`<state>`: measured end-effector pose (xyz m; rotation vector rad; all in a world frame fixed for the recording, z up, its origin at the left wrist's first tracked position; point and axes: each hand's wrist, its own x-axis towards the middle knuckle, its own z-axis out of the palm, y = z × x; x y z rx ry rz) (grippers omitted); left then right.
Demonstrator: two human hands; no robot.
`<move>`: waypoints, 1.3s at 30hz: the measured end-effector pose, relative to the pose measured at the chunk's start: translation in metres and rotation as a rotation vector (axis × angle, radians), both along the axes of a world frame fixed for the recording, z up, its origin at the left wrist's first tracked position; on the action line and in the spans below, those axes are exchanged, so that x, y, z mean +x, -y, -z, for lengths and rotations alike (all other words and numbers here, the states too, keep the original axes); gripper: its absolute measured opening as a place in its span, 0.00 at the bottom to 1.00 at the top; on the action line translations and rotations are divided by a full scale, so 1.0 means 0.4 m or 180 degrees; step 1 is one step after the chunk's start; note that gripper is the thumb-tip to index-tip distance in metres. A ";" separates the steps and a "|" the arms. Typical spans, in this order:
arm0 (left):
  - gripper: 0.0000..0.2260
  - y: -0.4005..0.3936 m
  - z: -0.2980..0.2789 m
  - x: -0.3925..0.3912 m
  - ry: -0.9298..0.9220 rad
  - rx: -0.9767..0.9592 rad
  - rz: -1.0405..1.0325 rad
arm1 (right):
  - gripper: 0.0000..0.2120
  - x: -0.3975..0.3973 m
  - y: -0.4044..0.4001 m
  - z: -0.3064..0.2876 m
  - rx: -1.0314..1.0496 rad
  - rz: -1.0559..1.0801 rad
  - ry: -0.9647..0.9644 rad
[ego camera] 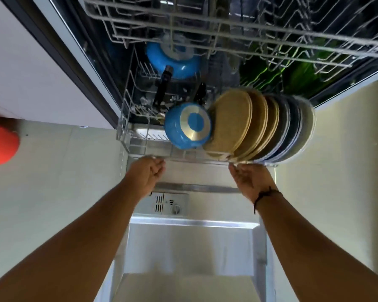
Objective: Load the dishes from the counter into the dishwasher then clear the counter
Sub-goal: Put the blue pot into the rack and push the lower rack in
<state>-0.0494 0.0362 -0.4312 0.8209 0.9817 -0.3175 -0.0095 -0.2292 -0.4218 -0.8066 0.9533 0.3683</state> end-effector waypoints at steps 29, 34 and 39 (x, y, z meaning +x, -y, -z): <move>0.29 0.045 -0.271 0.205 0.2812 0.6272 0.2456 | 0.14 0.205 -0.057 -0.367 -0.5291 -0.1180 0.3950; 0.33 0.049 -0.460 0.284 0.2454 0.6877 0.2669 | 0.25 0.298 -0.095 -0.503 -0.6680 -0.3111 0.2816; 0.29 0.054 -0.509 0.313 0.1781 0.6652 0.3347 | 0.24 0.302 -0.087 -0.564 -0.5965 -0.4256 0.2422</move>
